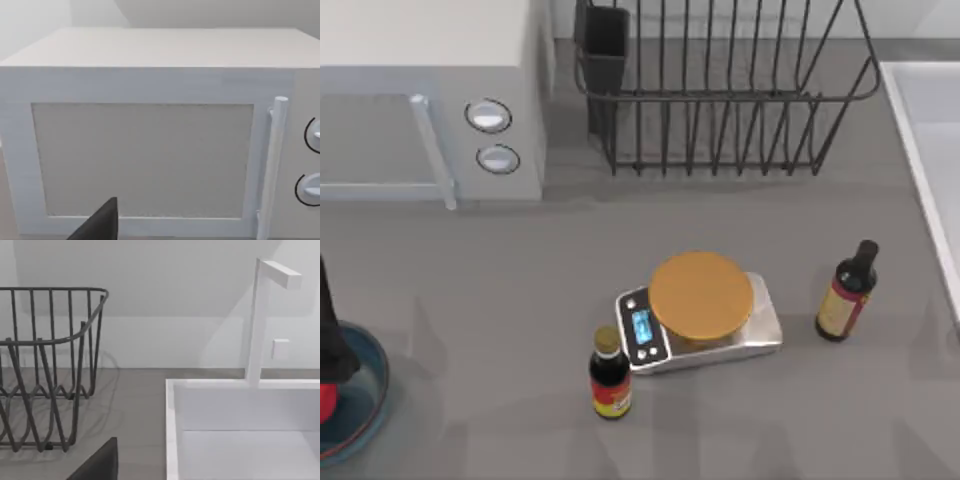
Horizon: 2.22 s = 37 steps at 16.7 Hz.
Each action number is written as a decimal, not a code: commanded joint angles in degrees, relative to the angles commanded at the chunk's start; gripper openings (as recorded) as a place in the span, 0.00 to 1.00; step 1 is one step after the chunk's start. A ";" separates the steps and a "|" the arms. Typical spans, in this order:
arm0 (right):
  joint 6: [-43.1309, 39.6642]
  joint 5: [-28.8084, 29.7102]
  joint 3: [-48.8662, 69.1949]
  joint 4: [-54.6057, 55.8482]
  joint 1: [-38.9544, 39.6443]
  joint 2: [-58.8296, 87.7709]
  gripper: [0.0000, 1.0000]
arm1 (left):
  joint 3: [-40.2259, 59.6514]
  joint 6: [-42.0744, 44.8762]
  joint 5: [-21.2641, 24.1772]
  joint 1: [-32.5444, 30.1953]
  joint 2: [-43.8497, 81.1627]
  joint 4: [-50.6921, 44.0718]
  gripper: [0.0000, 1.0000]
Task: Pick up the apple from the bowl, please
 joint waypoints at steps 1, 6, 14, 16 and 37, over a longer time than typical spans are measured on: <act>0.00 0.00 0.00 0.00 0.00 0.00 1.00 | 0.00 0.00 0.00 0.00 0.00 0.00 1.00; 0.00 0.00 0.00 0.00 0.00 0.00 1.00 | 0.00 0.00 0.00 0.00 0.00 0.00 1.00; 0.00 0.00 0.00 0.00 0.00 0.00 1.00 | 0.00 0.00 0.00 0.00 0.00 0.00 1.00; 0.00 0.00 0.00 0.00 0.00 0.00 1.00 | 0.00 0.00 0.00 0.00 0.00 0.00 1.00; 0.00 0.00 0.00 0.00 0.00 0.00 1.00 | 32.78 3.30 0.00 2.68 47.58 -35.15 1.00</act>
